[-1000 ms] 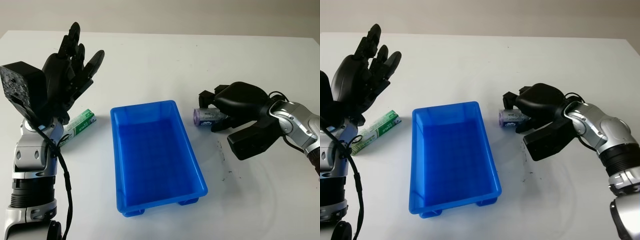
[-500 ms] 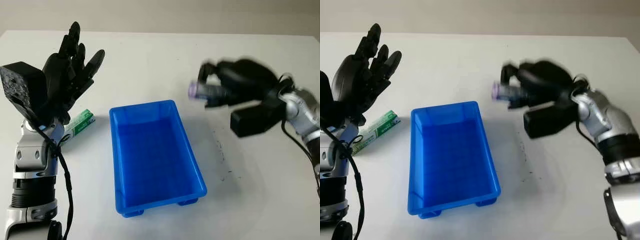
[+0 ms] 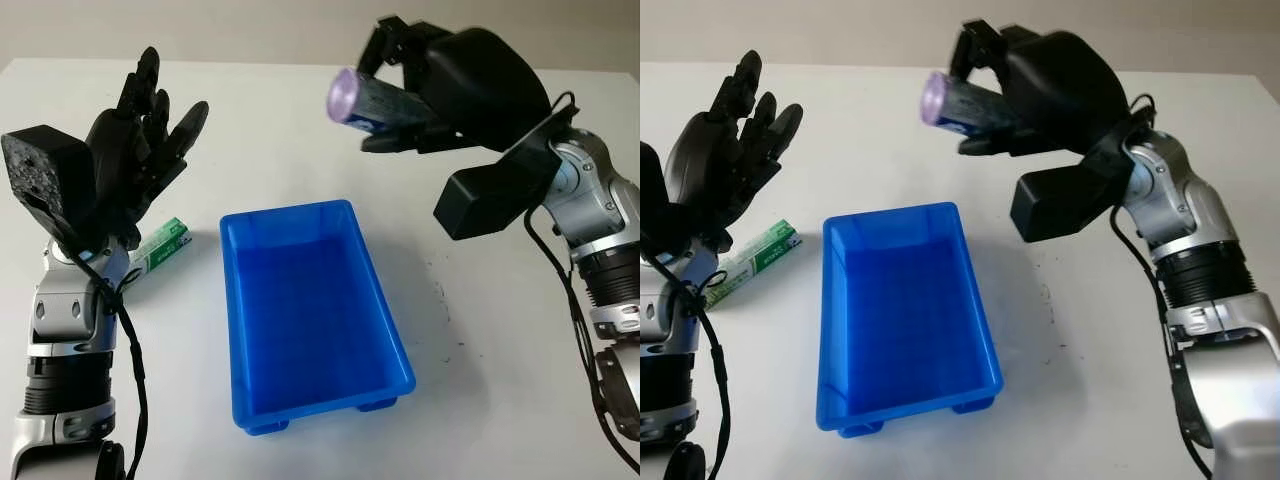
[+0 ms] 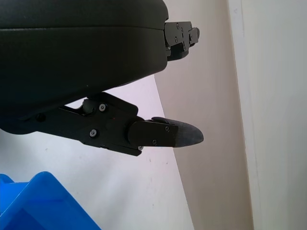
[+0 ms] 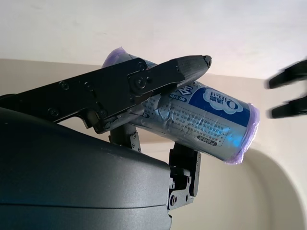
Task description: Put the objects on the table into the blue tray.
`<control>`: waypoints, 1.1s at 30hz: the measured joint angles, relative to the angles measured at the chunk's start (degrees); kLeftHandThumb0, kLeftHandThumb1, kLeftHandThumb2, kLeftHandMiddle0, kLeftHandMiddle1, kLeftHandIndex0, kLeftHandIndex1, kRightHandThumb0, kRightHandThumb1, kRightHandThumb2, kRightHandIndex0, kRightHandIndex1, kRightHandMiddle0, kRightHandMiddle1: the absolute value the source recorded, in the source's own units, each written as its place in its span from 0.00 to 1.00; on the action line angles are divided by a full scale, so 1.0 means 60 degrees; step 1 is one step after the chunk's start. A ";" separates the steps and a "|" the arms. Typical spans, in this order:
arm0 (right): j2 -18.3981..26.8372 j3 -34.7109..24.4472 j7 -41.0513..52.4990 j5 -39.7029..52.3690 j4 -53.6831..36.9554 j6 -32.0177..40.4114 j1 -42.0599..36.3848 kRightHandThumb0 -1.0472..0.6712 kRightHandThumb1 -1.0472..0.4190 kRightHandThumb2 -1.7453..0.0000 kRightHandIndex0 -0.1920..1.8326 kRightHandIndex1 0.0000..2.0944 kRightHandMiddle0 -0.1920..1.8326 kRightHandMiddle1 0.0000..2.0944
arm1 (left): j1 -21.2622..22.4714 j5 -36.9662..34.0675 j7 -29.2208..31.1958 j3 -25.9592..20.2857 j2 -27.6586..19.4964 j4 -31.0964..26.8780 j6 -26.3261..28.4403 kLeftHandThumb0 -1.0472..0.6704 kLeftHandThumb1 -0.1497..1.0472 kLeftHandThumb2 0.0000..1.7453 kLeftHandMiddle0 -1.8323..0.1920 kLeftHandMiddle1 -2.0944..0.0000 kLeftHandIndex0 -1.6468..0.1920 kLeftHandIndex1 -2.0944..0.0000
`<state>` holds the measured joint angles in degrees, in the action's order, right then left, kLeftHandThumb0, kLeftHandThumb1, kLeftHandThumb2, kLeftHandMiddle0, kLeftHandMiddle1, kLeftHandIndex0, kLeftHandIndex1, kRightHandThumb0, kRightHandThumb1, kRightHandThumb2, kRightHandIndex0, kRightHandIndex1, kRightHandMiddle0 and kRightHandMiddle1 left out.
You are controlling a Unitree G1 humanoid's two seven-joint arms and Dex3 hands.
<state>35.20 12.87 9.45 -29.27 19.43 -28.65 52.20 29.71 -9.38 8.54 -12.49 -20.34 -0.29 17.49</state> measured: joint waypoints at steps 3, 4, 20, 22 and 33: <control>-0.0221 0.0065 0.1034 0.0592 -0.0946 0.0300 -0.0321 0.37 0.00 0.91 0.68 1.00 0.57 1.00 | 0.0006 0.0021 -0.0008 0.0008 0.0000 0.0046 -0.0057 0.32 1.00 0.20 0.97 0.97 0.95 0.97; -0.0271 0.0120 0.1467 0.0822 -0.1323 0.0456 -0.0487 0.38 0.00 0.91 0.69 1.00 0.58 1.00 | 0.0006 0.0061 -0.0012 0.0009 0.0000 0.0064 -0.0081 0.32 1.00 0.21 0.97 0.97 0.95 0.97; -0.0112 0.0449 0.6030 0.2310 -0.5067 0.3617 -0.1708 0.39 0.00 0.96 0.72 1.00 0.53 1.00 | 0.0005 0.0310 -0.0031 0.0059 0.0013 0.0084 -0.0142 0.32 1.00 0.22 0.96 0.97 0.94 0.97; -0.0056 0.0457 0.6321 0.2329 -0.5163 0.3790 -0.1798 0.39 0.00 0.95 0.71 1.00 0.52 1.00 | 0.0005 0.0307 -0.0043 0.0059 0.0035 0.0083 -0.0141 0.32 1.00 0.22 0.95 0.97 0.94 0.97; -0.0098 0.0637 0.6587 0.2224 -0.4982 0.3871 -0.2037 0.36 0.00 0.91 0.67 1.00 0.49 1.00 | 0.0006 0.0309 -0.0221 0.0070 0.0174 0.0060 -0.0012 0.32 1.00 0.18 0.96 0.98 0.93 0.97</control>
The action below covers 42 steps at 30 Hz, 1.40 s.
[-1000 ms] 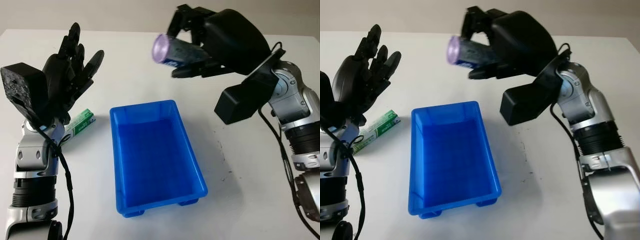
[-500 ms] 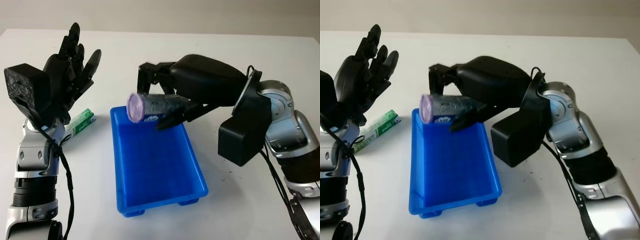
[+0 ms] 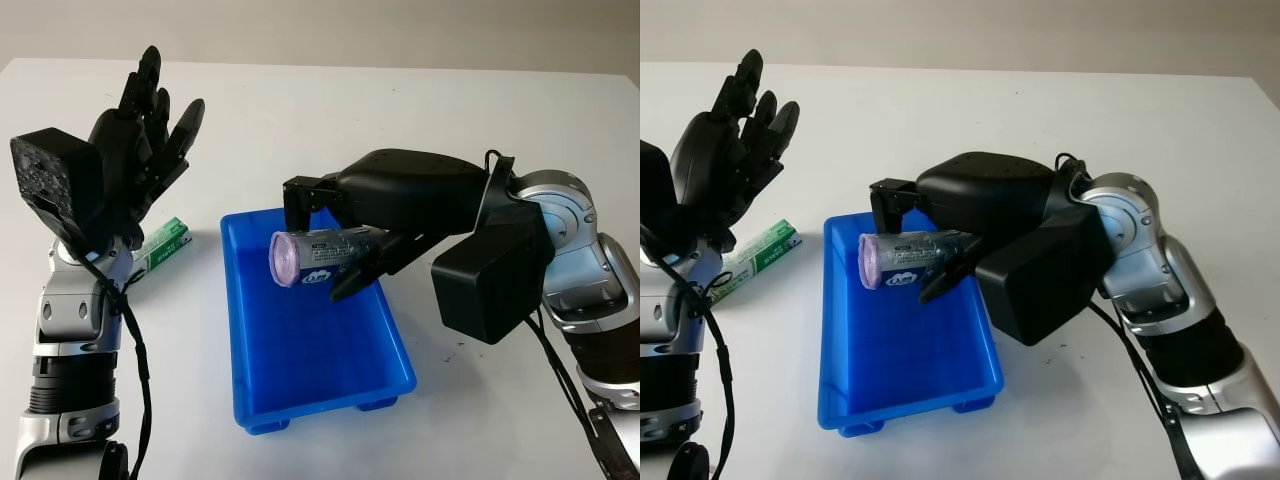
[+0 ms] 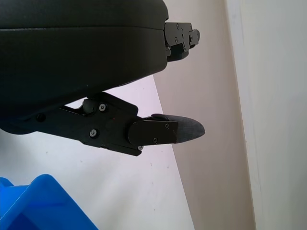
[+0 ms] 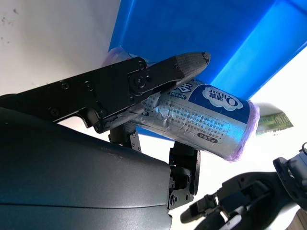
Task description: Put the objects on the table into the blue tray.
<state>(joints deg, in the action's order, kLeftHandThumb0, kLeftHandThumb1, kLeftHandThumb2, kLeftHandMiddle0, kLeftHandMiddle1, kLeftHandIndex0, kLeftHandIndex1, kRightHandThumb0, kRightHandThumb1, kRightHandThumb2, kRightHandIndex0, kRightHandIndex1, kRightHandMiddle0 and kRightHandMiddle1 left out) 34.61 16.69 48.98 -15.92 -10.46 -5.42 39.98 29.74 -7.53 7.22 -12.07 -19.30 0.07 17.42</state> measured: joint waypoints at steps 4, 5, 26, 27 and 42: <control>-0.0090 0.0004 -0.0305 -0.0073 0.0140 -0.0168 -0.0185 0.34 0.00 0.92 0.66 1.00 0.48 1.00 | 0.0000 0.0001 -0.0029 0.0002 0.0009 -0.0020 0.0013 0.32 1.00 0.17 0.96 0.97 0.93 0.97; -0.0128 0.0005 -0.0370 -0.0078 0.0179 -0.0207 -0.0230 0.34 0.00 0.92 0.65 1.00 0.47 1.00 | 0.0000 0.0001 -0.0038 0.0003 0.0016 -0.0030 0.0014 0.32 1.00 0.17 0.96 0.97 0.93 0.97; -0.0502 -0.0014 -0.0878 0.0639 0.1211 -0.1537 -0.0478 0.27 0.01 0.97 0.29 1.00 0.22 1.00 | -0.0001 0.0286 -0.0197 0.0262 0.0175 -0.0087 -0.0095 0.31 1.00 0.18 0.98 0.98 0.92 0.96; -0.0488 -0.0014 -0.0845 0.0649 0.1276 -0.1636 -0.0477 0.25 0.01 0.97 0.24 0.99 0.18 0.98 | -0.0001 0.0318 -0.0197 0.0290 0.0177 -0.0085 -0.0117 0.31 1.00 0.18 0.98 0.98 0.92 0.96; -0.0154 -0.0059 0.0461 0.1471 0.1610 -0.1898 -0.0226 0.16 0.01 0.97 0.06 0.03 0.05 0.06 | 0.0000 0.0627 -0.0209 0.0411 0.0215 0.0105 -0.0423 0.29 1.00 0.18 0.96 0.97 0.92 0.97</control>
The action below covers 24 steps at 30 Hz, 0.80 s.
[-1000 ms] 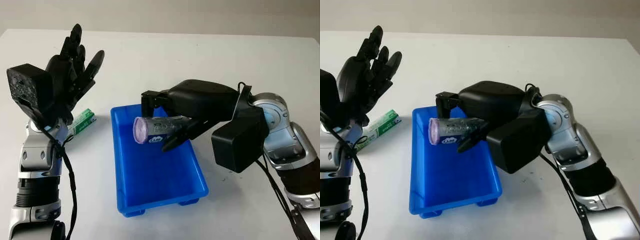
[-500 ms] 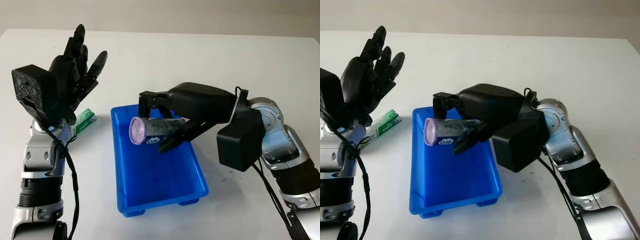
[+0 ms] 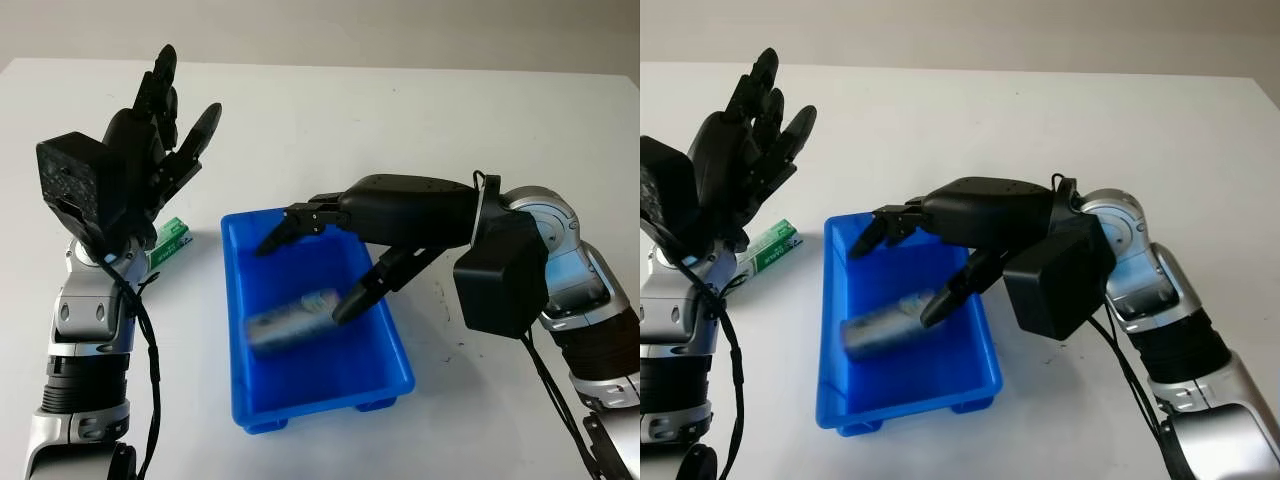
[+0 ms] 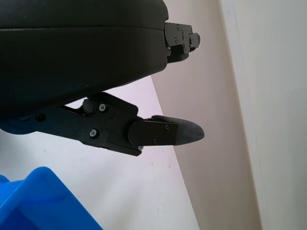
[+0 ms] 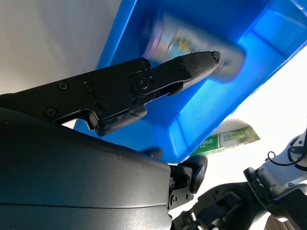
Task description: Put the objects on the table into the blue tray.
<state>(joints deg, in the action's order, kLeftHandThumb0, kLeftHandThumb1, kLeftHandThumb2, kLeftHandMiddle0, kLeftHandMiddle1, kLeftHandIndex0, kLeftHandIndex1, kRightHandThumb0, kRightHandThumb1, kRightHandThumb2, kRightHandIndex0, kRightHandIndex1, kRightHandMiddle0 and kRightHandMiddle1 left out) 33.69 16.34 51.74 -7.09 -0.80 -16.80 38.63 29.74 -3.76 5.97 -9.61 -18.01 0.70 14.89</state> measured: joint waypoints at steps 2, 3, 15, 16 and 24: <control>0.0001 -0.0044 0.0010 0.0024 0.0092 -0.0095 0.0001 0.16 0.01 0.97 0.02 0.01 0.01 0.04 | 0.0000 0.0068 -0.0006 0.0023 0.0000 0.0008 0.0002 0.29 1.00 0.19 0.96 0.97 0.93 0.97; 0.0002 -0.0069 0.0019 0.0049 0.0115 -0.0122 0.0001 0.16 0.01 0.97 0.01 0.00 0.01 0.03 | 0.0000 0.0088 -0.0008 0.0033 0.0000 0.0008 0.0003 0.29 1.00 0.19 0.96 0.97 0.93 0.97; -0.0152 -0.0629 -0.0713 0.0327 0.0522 -0.0530 0.0008 0.13 0.00 0.90 0.00 0.00 0.00 0.00 | 0.0003 0.0255 -0.0214 0.0089 0.0027 -0.0003 0.0170 0.29 1.00 0.18 0.95 0.97 0.92 0.97; -0.0214 -0.0785 -0.0883 0.0440 0.0581 -0.0333 0.0012 0.13 0.00 0.89 0.00 0.00 0.00 0.00 | 0.0003 0.0249 -0.0213 0.0089 0.0029 -0.0003 0.0170 0.29 1.00 0.18 0.95 0.97 0.92 0.97; -0.0574 -0.2111 -0.3018 0.0583 0.1628 0.1251 0.0159 0.08 0.00 0.67 0.00 0.00 0.00 0.00 | 0.0003 0.0264 -0.0235 0.0078 0.0024 -0.0130 0.0215 0.29 1.00 0.18 0.95 0.97 0.92 0.97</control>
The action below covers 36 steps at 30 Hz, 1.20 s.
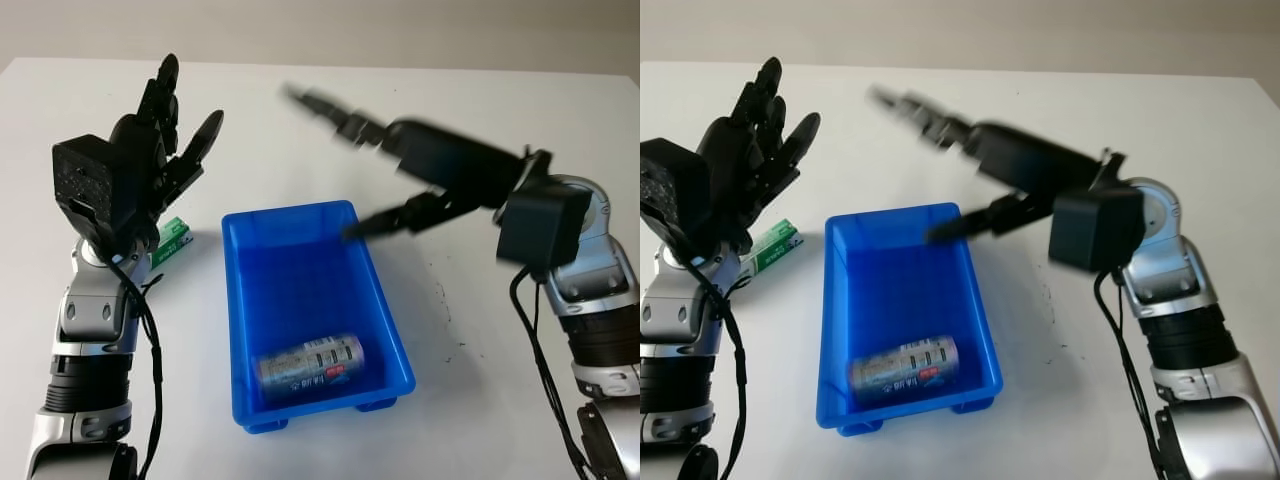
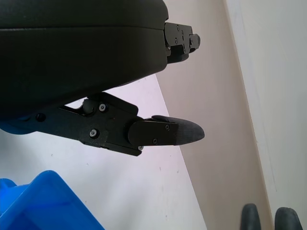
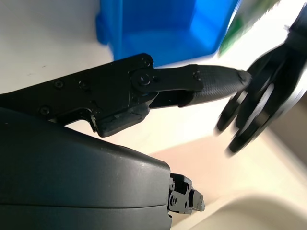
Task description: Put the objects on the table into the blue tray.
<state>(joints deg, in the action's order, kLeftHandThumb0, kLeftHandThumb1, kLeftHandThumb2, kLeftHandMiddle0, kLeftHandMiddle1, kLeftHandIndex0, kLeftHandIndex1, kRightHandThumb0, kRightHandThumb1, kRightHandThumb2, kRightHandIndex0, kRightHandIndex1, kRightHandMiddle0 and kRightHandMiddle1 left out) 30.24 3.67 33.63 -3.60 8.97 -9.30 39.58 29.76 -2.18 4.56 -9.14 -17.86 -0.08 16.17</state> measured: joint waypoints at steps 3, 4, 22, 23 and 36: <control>-0.0401 -0.0417 -0.0525 0.0453 0.0526 0.0376 0.0005 0.11 0.00 0.63 0.00 0.00 0.00 0.00 | 0.0000 0.0003 0.0001 0.0001 -0.0002 -0.0045 0.0024 0.29 1.00 0.18 0.95 0.97 0.92 0.97; -0.0466 -0.0498 -0.0741 0.0458 0.0590 0.0509 -0.0002 0.12 0.00 0.63 0.00 0.00 0.00 0.00 | 0.0000 -0.0003 0.0001 -0.0004 -0.0002 -0.0051 0.0039 0.29 1.00 0.18 0.95 0.97 0.92 0.97; -0.1605 -0.1682 -0.2948 0.1280 0.1095 0.2415 -0.0567 0.17 0.00 0.57 0.00 0.00 0.00 0.00 | -0.0001 -0.0185 0.0355 -0.0098 -0.0079 -0.0012 -0.0016 0.29 1.00 0.18 0.96 0.98 0.95 0.98; -0.1637 -0.1720 -0.2990 0.1299 0.1190 0.2434 -0.0591 0.17 0.00 0.57 0.00 0.00 0.00 0.00 | -0.0001 -0.0186 0.0366 -0.0098 -0.0080 -0.0012 -0.0015 0.29 1.00 0.18 0.96 0.98 0.95 0.98; -0.2094 -0.1790 -0.3766 0.1278 0.1684 0.2461 -0.0820 0.18 0.00 0.55 0.00 0.00 0.00 0.00 | -0.0004 -0.0291 0.0497 -0.0200 -0.0190 -0.0012 -0.0008 0.31 1.00 0.19 0.97 0.98 0.95 0.98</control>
<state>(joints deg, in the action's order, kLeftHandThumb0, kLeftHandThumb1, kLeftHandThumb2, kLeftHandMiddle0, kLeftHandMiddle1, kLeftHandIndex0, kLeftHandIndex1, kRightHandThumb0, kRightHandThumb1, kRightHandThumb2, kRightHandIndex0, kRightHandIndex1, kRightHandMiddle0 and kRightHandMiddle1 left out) 17.68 -7.07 11.04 4.07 19.08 5.46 34.67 29.73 -3.93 7.54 -10.34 -19.00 -0.15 16.12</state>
